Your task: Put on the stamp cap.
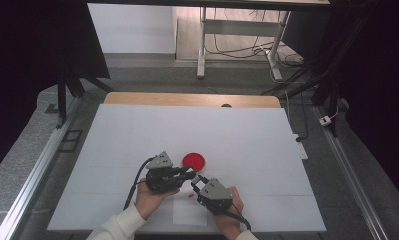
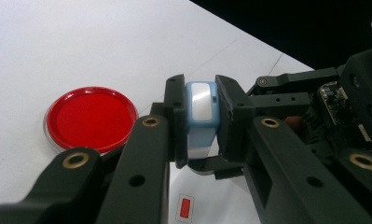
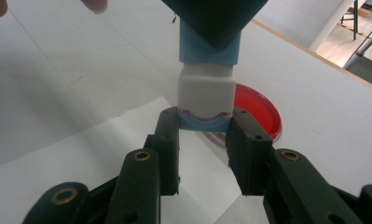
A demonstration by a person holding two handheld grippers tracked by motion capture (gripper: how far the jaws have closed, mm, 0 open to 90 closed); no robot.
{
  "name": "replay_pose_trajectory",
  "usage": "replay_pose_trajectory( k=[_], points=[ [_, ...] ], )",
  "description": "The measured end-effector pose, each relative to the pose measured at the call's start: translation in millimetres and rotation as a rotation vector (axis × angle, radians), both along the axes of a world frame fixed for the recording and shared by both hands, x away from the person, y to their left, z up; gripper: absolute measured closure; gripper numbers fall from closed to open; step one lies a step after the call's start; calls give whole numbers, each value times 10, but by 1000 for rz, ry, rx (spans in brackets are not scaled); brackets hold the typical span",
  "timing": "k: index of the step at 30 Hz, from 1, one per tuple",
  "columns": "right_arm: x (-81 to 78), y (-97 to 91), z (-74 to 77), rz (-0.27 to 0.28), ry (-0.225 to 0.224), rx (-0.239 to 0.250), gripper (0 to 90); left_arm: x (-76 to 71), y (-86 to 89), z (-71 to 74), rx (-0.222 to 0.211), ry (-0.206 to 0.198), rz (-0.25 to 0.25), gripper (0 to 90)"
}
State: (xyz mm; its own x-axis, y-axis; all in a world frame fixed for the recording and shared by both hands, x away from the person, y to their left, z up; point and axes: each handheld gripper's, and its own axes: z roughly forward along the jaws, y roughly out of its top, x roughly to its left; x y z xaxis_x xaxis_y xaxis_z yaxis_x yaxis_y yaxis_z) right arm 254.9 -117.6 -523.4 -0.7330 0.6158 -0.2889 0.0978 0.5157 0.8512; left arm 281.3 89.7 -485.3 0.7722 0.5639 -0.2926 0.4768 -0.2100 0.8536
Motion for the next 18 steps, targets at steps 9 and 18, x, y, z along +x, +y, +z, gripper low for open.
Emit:
replay_pose_trajectory(
  k=[9,18],
  points=[
    [-8,16,-7,2,-7,-29,656,5,-16,-37,1,10,-4,753],
    [-20,6,6,2,-15,-17,656,4,-17,-60,-12,20,-7,754]
  ],
)
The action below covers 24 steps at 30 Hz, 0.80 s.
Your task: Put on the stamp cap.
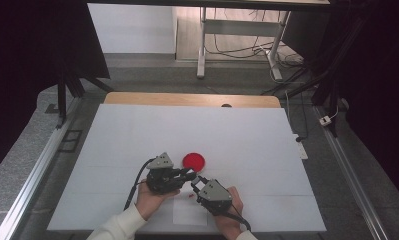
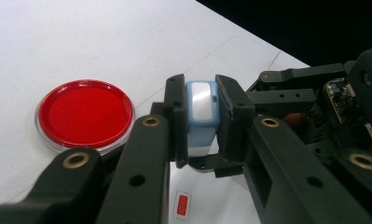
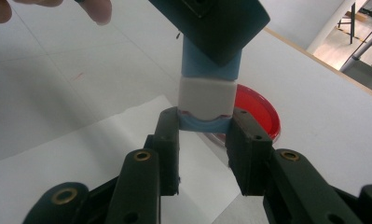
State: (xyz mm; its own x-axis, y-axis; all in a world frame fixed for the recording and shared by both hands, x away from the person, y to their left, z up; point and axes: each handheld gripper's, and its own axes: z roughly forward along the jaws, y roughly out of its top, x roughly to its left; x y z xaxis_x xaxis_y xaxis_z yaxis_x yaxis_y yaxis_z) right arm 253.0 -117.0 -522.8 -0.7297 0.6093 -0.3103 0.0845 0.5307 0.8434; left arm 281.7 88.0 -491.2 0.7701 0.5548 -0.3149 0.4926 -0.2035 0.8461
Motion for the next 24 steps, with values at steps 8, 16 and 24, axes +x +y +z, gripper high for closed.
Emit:
replay_pose_trajectory(
  k=[8,16,24],
  points=[
    [23,-4,9,10,24,-1,654,18,19,-3,-4,11,1,753],
    [68,-43,-22,44,70,3,598,20,29,16,15,-3,-5,753],
    [127,-233,24,56,132,51,492,20,86,86,6,-28,4,752]
  ],
)
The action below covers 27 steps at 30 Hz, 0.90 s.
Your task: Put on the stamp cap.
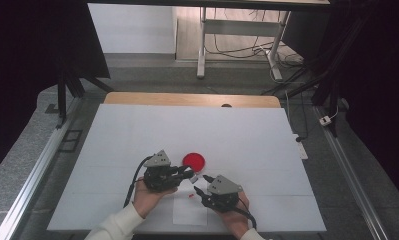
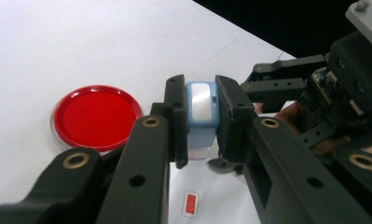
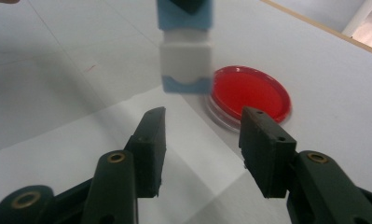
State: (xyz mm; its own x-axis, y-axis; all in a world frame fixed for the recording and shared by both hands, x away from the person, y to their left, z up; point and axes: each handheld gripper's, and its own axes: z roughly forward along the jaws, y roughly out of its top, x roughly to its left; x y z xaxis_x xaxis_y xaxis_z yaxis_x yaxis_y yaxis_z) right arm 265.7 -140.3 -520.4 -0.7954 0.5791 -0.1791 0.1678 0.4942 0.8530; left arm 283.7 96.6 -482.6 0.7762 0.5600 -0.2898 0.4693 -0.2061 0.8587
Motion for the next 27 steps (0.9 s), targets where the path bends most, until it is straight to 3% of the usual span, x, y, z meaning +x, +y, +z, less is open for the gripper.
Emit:
replay_pose_trajectory(
  k=[14,27],
  points=[
    [121,-748,141,-56,27,37,454,2,70,72,14,-49,10,752],
    [173,-1134,167,-126,32,36,456,15,138,119,38,-88,32,752]
  ],
)
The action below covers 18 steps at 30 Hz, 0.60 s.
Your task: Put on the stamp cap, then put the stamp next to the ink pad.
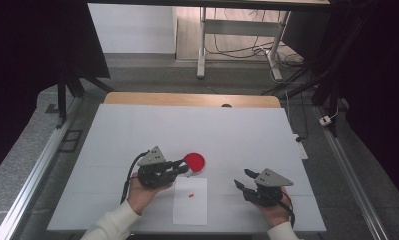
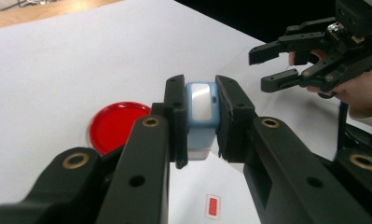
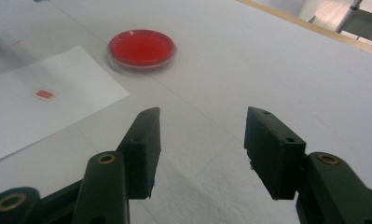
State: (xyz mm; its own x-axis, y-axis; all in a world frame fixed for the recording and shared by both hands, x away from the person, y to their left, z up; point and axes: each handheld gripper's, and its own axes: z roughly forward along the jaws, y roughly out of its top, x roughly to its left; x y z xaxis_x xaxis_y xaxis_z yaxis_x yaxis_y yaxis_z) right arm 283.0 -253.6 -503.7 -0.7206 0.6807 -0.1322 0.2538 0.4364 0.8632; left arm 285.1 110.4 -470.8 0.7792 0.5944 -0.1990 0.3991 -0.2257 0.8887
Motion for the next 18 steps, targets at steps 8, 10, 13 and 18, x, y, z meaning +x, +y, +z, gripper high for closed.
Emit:
replay_pose_trajectory(
  k=[8,10,13,18],
  points=[
    [20,-132,-11,-17,17,5,459,49,105,38,12,-26,46,752],
    [26,-141,-12,-18,21,6,458,63,127,41,11,-25,51,751],
    [36,-151,-9,-17,23,8,459,83,146,40,20,-29,55,751],
    [49,-145,-22,-14,30,-3,458,117,183,30,36,-35,72,751]
  ],
)
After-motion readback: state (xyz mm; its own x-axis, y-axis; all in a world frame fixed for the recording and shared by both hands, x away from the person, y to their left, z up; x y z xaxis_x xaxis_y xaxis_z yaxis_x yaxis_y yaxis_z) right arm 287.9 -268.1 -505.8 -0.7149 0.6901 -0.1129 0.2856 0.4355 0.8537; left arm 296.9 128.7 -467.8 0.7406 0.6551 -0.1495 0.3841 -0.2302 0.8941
